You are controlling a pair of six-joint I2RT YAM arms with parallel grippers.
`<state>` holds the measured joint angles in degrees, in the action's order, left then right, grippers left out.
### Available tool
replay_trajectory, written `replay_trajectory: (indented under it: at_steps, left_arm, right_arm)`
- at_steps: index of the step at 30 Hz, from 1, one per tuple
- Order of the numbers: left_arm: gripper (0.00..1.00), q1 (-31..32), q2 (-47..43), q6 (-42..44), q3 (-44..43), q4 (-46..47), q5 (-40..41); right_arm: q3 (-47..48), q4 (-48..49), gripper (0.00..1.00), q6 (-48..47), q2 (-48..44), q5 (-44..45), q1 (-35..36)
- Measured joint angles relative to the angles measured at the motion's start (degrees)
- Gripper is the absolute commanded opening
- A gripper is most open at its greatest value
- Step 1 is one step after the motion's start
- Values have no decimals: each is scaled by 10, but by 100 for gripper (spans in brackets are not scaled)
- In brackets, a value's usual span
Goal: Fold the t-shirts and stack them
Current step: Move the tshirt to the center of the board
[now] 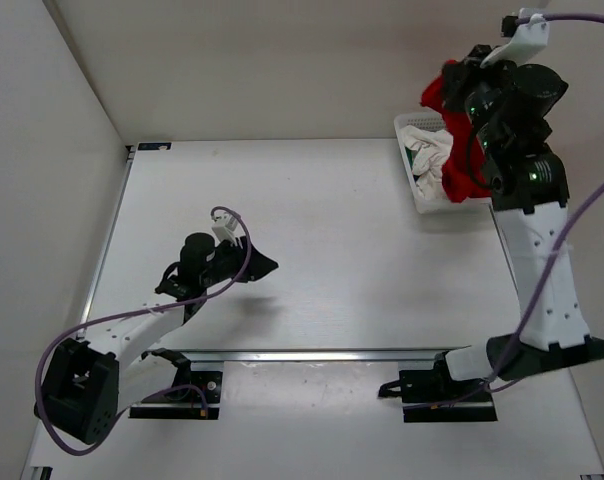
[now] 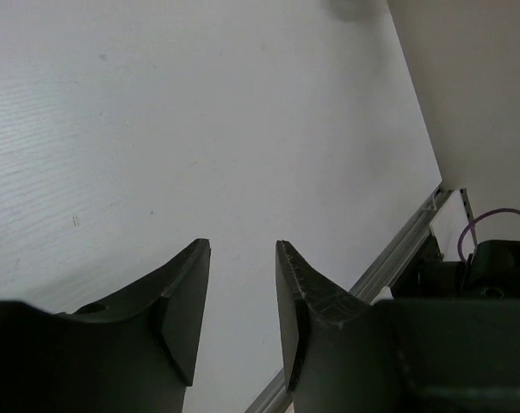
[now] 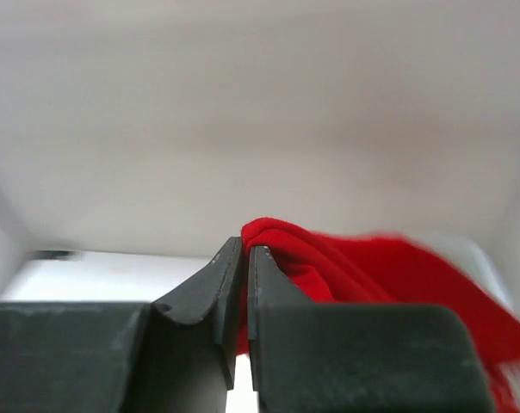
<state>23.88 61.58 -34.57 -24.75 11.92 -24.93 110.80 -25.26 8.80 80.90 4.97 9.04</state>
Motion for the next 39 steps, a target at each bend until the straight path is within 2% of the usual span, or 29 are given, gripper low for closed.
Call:
replay_trajectory:
  at_steps: [5,7,9,11,14,17,21,23,25,27,30,32,33,35,37,39]
  left_arm:
    - [48,-35,-26,-12,-6,-8,-5]
    - [48,-47,-35,-18,-6,-10,-8]
    - [47,-61,-40,-25,-6,-11,-12]
    - [48,-73,-44,-33,-6,-12,-15]
    - [48,-98,-54,-41,-6,-16,-21]
    - [49,-139,-75,-47,-6,-28,-24]
    - [48,-156,-87,-54,-5,-35,-8]
    - [49,-158,-84,-55,-4,-40,2]
    - [47,-158,-81,-53,-3,-50,20]
    - [48,-158,-75,-49,-2,-57,37]
    - [48,-150,-69,-46,15,-60,66]
    - [48,-140,-68,-44,32,-64,80]
    - [48,-134,-68,-43,42,-69,87]
    - [49,-125,-68,-36,58,-80,100]
    - [49,-119,-68,-27,67,-98,111]
    - [51,-112,-69,-19,74,-110,123]
  right_arm:
    - [84,25,0,-80,-43,39,236]
    - [115,29,0,-106,-39,50,295]
    - [154,27,1,-118,-25,42,321]
    - [160,32,0,-114,-20,26,304]
    - [95,53,0,-71,-31,-39,216]
    - [-65,113,0,3,-55,-122,111]
    - [-260,170,0,68,-45,-166,59]
    - [-392,219,0,100,-45,-189,41]
    - [-495,225,5,131,-37,-202,21]
    - [-558,214,24,165,-18,-211,-16]
    - [-568,202,37,189,-7,-190,-53]
    - [-559,203,39,188,-11,-164,-51]
    - [-551,202,38,184,-14,-144,-38]
    - [-531,195,29,171,-16,-104,4]
    - [-507,182,5,151,-15,-71,61]
    - [-484,176,0,137,-9,-60,113]
